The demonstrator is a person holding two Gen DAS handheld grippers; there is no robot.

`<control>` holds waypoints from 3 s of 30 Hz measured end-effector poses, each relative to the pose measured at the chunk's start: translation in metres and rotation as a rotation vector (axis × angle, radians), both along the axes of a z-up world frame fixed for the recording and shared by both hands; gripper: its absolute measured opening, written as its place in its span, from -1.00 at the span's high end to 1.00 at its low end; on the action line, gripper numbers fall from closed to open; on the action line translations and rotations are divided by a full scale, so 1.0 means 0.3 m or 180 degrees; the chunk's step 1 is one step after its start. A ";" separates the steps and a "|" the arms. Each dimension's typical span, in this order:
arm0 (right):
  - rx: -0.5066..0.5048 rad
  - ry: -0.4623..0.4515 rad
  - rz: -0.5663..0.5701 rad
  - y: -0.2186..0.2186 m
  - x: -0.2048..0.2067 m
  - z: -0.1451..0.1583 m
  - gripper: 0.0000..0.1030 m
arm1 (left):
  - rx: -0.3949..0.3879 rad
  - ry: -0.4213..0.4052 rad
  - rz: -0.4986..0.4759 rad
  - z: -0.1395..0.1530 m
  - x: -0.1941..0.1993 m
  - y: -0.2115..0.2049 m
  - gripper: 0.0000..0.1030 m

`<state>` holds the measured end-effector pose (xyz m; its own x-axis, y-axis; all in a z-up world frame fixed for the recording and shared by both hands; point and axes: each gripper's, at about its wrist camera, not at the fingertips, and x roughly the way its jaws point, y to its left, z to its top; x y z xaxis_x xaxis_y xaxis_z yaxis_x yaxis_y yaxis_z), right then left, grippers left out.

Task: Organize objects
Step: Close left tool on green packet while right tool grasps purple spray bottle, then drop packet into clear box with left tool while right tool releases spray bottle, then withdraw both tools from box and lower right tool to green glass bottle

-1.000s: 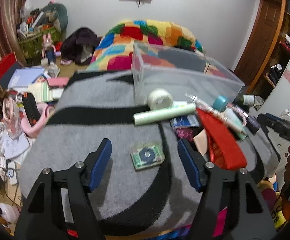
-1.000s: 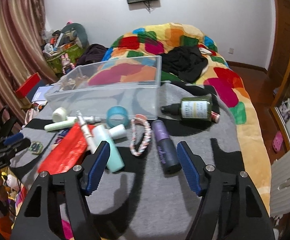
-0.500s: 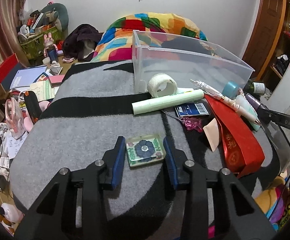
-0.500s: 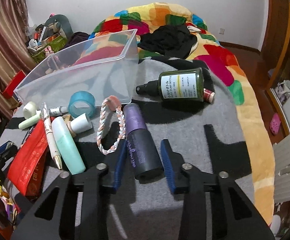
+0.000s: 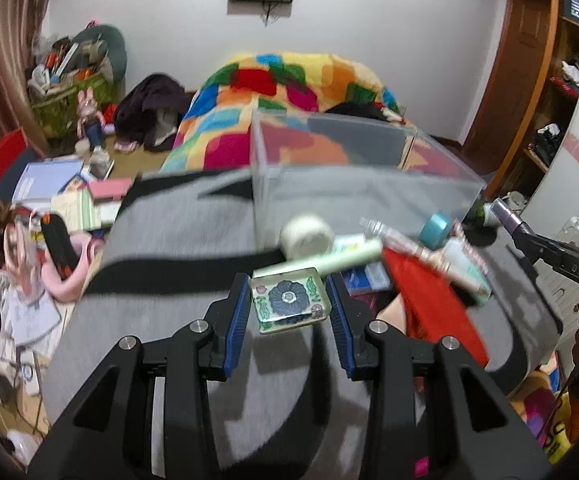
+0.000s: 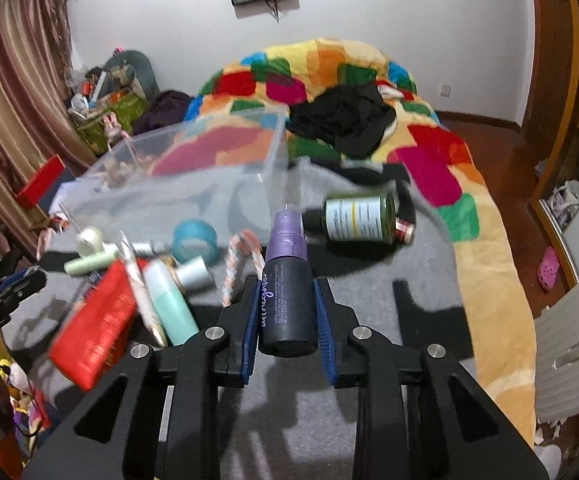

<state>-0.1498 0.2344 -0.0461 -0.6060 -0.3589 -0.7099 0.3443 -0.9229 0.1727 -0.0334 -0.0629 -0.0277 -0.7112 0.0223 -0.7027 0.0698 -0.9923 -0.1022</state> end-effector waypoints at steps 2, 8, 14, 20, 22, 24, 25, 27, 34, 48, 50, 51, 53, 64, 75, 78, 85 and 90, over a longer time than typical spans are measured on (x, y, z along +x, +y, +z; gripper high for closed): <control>-0.0067 0.0063 0.0027 -0.008 -0.005 0.035 0.54 | -0.0005 0.0070 -0.0038 0.034 -0.024 0.002 0.26; -0.0188 0.0227 0.0096 -0.048 -0.045 0.122 0.54 | 0.0048 0.0146 -0.0083 0.091 -0.110 -0.001 0.26; -0.0242 0.0186 0.0180 -0.104 -0.126 0.140 0.54 | 0.0130 0.0110 -0.0115 0.117 -0.213 -0.012 0.26; -0.0200 0.0002 0.0326 -0.188 -0.234 0.126 0.54 | 0.0161 -0.0120 -0.0247 0.109 -0.339 -0.006 0.26; -0.0208 -0.0118 0.0357 -0.215 -0.272 0.107 0.54 | 0.0119 -0.0191 -0.0273 0.099 -0.372 0.002 0.26; -0.0184 -0.0217 0.0382 -0.241 -0.304 0.086 0.54 | 0.0131 -0.0299 -0.0293 0.081 -0.412 0.008 0.26; -0.0141 -0.0252 0.0384 -0.256 -0.317 0.075 0.54 | 0.0148 -0.0344 -0.0308 0.074 -0.425 0.010 0.26; -0.0084 -0.0297 0.0433 -0.282 -0.334 0.058 0.54 | 0.0165 -0.0449 -0.0340 0.056 -0.462 0.018 0.26; 0.0174 -0.0461 0.0625 -0.384 -0.386 0.012 0.54 | 0.0065 -0.0751 -0.0460 0.005 -0.546 0.067 0.26; 0.0478 -0.0611 0.0756 -0.460 -0.406 -0.041 0.54 | 0.0018 -0.0829 -0.0525 -0.010 -0.553 0.088 0.23; 0.0517 -0.0594 0.0757 -0.463 -0.401 -0.035 0.54 | 0.0023 -0.0790 -0.0526 0.002 -0.540 0.086 0.11; 0.0536 -0.0575 0.0764 -0.462 -0.395 -0.030 0.54 | 0.0024 -0.0753 -0.0526 0.009 -0.533 0.086 -0.02; 0.0553 -0.0553 0.0760 -0.459 -0.390 -0.022 0.49 | 0.0019 -0.0692 -0.0526 0.022 -0.521 0.092 -0.17; 0.0449 -0.0262 0.0732 -0.346 -0.280 0.071 0.04 | -0.0228 -0.0350 -0.0557 0.111 -0.400 0.162 -0.49; 0.0352 -0.0031 0.0260 -0.058 -0.179 0.099 -0.25 | -0.0379 -0.0260 -0.0609 0.063 -0.223 0.247 -0.74; 0.0355 -0.0078 0.0133 0.016 -0.177 0.072 -0.26 | -0.0390 -0.0260 -0.0561 0.034 -0.178 0.265 -0.74; 0.0360 -0.0161 -0.0090 0.106 -0.211 0.009 -0.41 | -0.0223 -0.0353 -0.0526 -0.033 -0.096 0.318 -0.74; 0.0485 -0.0160 -0.0160 0.070 -0.269 -0.030 -0.44 | -0.0104 -0.0500 -0.0570 -0.076 -0.067 0.359 -0.74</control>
<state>-0.2305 0.2554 -0.0550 -0.5829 -0.2151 -0.7835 0.2916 -0.9555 0.0454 -0.0536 0.0449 -0.0504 -0.5799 0.1137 -0.8067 -0.0949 -0.9929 -0.0717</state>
